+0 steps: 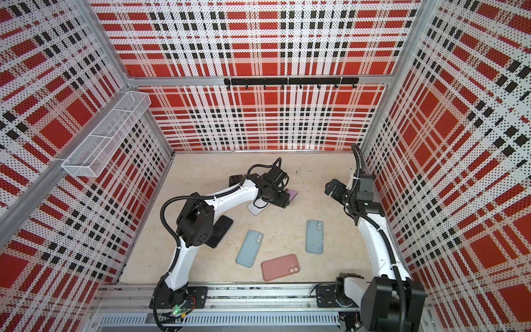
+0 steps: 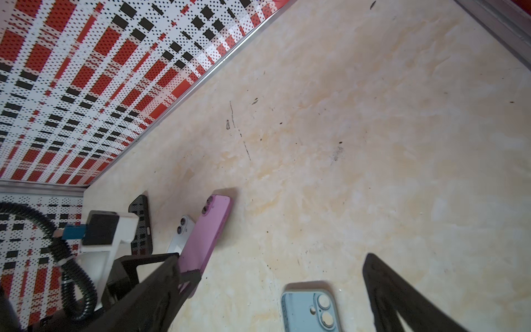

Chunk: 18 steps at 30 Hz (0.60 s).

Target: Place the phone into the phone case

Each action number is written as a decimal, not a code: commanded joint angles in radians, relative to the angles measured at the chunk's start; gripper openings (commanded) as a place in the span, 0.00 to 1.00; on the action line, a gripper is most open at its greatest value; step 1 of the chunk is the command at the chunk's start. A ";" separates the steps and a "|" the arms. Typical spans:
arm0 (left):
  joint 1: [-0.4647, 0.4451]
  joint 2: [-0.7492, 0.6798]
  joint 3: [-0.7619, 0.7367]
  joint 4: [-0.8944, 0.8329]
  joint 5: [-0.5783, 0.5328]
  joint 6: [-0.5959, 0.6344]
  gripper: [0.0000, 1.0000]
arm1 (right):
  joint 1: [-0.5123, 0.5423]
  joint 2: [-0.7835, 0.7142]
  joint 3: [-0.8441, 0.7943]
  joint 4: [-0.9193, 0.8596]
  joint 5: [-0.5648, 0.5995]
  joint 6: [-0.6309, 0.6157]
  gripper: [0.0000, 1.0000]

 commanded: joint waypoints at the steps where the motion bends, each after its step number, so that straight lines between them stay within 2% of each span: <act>1: -0.003 -0.028 -0.015 0.043 0.012 0.010 0.63 | -0.004 0.042 0.000 0.050 -0.073 0.013 1.00; 5: -0.001 -0.030 -0.031 0.058 0.009 -0.004 0.63 | -0.004 0.115 -0.010 0.037 -0.110 0.055 1.00; 8: -0.001 -0.025 -0.027 0.061 0.011 -0.007 0.63 | -0.001 0.174 -0.053 0.103 -0.197 0.130 0.98; 13: -0.001 -0.019 -0.030 0.066 0.014 -0.014 0.63 | 0.074 0.261 -0.134 0.334 -0.278 0.326 0.98; 18: -0.002 -0.013 -0.025 0.067 0.019 -0.013 0.63 | 0.195 0.413 -0.120 0.569 -0.309 0.519 0.96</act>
